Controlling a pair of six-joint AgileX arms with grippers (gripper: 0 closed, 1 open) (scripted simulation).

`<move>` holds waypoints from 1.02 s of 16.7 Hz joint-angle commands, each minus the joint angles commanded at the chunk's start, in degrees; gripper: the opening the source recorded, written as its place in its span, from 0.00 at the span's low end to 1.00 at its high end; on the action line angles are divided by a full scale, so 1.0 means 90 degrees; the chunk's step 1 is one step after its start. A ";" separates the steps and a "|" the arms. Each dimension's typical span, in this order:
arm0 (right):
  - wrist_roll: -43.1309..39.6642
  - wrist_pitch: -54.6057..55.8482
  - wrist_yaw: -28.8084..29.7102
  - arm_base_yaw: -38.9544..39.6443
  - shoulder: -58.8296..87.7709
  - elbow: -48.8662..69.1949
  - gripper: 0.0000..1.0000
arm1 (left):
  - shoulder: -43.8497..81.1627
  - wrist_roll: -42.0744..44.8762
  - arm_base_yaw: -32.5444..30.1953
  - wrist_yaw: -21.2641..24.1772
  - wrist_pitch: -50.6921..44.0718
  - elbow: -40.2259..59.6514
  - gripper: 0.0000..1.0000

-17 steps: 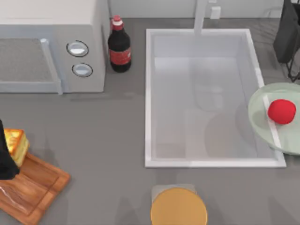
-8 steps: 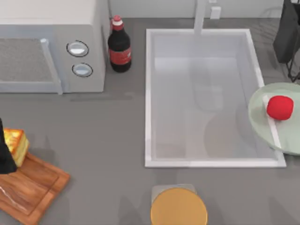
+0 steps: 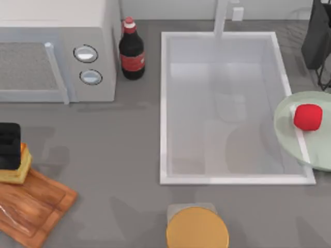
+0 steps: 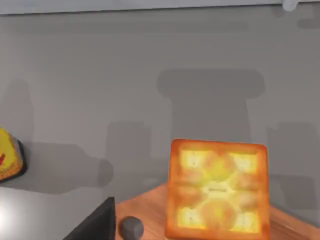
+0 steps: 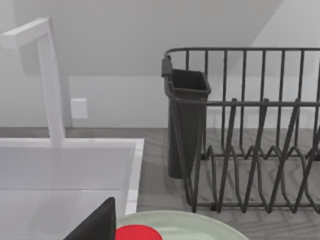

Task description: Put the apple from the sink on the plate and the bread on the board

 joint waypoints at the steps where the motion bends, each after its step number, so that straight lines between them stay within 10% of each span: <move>1: 0.0000 0.0000 0.0000 0.0000 0.0000 0.0000 1.00 | 0.0621 0.0039 -0.0001 -0.0004 -0.0370 0.0420 1.00; 10: 0.0000 0.0000 0.0000 0.0000 0.0000 0.0000 1.00 | 0.4895 0.0320 -0.0008 -0.0034 -0.3047 0.3458 1.00; 17: 0.0000 0.0000 0.0000 0.0000 0.0000 0.0000 1.00 | 0.5563 0.0368 -0.0010 -0.0039 -0.3508 0.3982 1.00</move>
